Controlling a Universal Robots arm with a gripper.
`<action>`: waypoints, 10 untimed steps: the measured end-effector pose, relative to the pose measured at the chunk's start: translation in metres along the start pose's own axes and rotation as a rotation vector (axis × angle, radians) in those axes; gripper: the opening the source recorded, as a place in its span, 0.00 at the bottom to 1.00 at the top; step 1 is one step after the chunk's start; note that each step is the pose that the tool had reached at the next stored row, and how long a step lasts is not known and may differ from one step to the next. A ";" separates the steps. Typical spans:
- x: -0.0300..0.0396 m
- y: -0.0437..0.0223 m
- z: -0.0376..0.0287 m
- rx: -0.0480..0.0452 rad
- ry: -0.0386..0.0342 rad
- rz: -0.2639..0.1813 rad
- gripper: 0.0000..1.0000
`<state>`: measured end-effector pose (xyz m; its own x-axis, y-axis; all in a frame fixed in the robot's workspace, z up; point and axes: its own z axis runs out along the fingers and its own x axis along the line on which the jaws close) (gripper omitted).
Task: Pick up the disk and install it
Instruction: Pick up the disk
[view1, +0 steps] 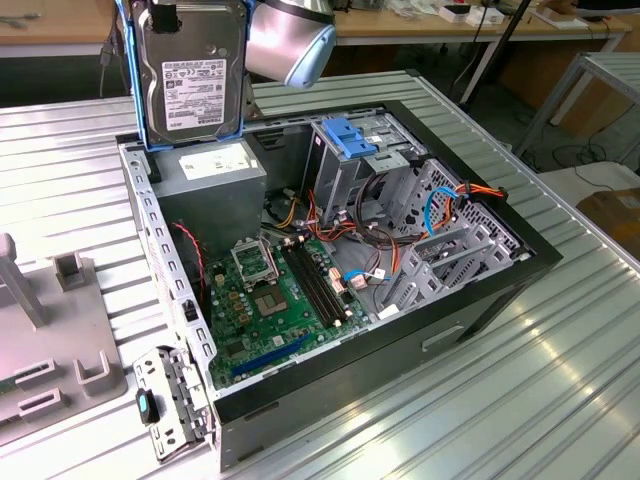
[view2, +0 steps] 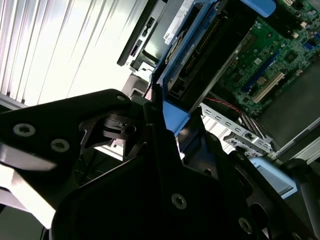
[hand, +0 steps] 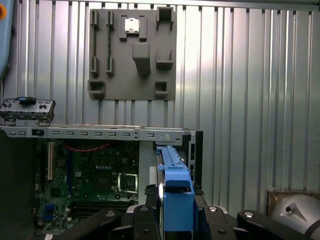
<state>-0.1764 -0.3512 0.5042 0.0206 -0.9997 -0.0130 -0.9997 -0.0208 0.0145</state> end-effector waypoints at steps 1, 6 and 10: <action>0.0000 -0.0009 0.0000 0.0000 0.0001 0.000 0.36; 0.0002 -0.0142 -0.0002 0.0000 0.0000 0.000 0.36; 0.0002 -0.0243 -0.0004 0.0000 0.0000 0.000 0.36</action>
<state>-0.1521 -0.3510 0.5042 0.0206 -0.9997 -0.0129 -0.9997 -0.0208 0.0146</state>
